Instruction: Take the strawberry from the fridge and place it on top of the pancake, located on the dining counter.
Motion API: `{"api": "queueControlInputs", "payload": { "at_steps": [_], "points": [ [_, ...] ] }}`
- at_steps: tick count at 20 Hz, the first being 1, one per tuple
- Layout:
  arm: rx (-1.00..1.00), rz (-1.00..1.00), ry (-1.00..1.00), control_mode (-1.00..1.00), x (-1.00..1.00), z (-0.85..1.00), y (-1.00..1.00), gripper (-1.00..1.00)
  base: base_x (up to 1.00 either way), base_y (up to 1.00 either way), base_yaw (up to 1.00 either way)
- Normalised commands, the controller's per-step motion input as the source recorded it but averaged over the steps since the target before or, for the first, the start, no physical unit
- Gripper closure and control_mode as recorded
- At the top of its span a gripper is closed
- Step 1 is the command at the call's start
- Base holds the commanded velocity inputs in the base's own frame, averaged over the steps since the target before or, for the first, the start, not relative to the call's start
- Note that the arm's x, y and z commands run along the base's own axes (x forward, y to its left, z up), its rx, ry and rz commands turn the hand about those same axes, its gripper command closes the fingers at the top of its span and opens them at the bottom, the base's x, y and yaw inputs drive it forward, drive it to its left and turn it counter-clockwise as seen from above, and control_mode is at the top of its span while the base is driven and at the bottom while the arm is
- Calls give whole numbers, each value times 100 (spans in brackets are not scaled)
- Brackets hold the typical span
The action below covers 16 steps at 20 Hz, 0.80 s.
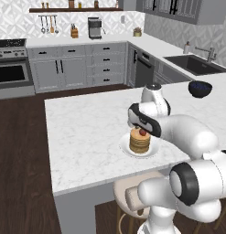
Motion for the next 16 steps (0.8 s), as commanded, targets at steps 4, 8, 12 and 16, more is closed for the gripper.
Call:
{"api": "queueControlInputs", "payload": {
  "at_steps": [4,8,12,16],
  "points": [
    [12,0,-10,-100,-79,77,-6,-100,0,0,0],
    [26,0,-14,-100,-99,70,-31,-100,0,0,0],
    [35,0,-9,-100,-99,60,-73,-100,0,0,0],
    [29,-1,-7,-100,-91,46,-69,-100,0,0,0]
  ]
}}
